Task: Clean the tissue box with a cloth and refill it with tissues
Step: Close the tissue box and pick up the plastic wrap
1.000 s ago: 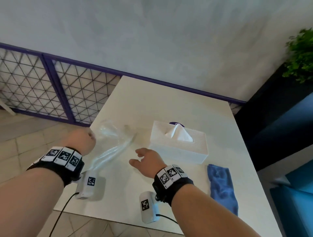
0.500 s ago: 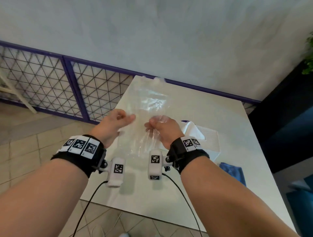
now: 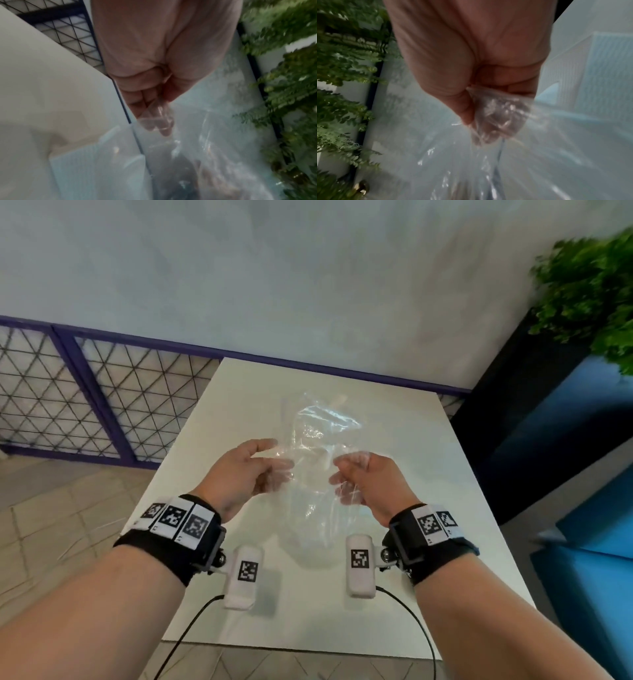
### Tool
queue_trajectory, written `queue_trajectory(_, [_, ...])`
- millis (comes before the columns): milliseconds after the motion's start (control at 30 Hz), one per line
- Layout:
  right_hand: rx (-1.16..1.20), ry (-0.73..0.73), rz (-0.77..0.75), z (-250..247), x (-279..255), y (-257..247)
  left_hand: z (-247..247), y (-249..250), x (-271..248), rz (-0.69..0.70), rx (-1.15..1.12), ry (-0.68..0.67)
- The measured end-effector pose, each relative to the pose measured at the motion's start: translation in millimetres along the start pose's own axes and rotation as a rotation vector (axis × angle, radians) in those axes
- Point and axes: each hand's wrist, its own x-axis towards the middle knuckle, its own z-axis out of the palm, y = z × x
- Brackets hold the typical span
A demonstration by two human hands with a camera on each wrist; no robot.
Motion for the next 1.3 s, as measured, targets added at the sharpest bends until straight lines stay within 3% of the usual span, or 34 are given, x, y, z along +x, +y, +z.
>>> queue_trajectory(67, [-0.009,0.023,0.003,-11,-5,2,13,-2,0,-0.054,-0.07,-0.065])
queue_trajectory(167, [0.015,0.03,0.001,-24,-12,3,30,-6,3,-0.053,0.101,-0.151])
queue_trajectory(300, [0.114,0.068,-0.022,-45,-22,6,44,-5,7,-0.018,0.139,-0.117])
queue_trajectory(500, [0.333,0.083,-0.045,-64,-34,16,53,-2,0,-0.054,0.146,-0.323])
queue_trajectory(600, [0.359,-0.033,-0.068,-70,-41,18,59,-2,1,-0.017,0.046,-0.286])
queue_trajectory(767, [0.552,-0.034,-0.061,-75,-45,22,69,-7,-2,-0.116,-0.266,-0.288])
queue_trajectory(900, [0.765,-0.161,0.016,-81,-47,18,72,-16,1,-0.179,-0.259,-0.179])
queue_trajectory(1000, [0.58,-0.085,0.096,-83,-46,15,69,-18,2,-0.235,-0.241,-0.191])
queue_trajectory(1066, [0.366,-0.042,0.034,-83,-45,16,67,-15,1,-0.328,-0.275,-0.301])
queue_trajectory(1166, [0.224,-0.028,-0.02,-85,-41,22,63,-13,4,-0.423,-0.194,-0.409])
queue_trajectory(1300, [0.099,-0.019,-0.121,-85,-38,22,66,-10,-2,-0.33,-0.021,-0.491])
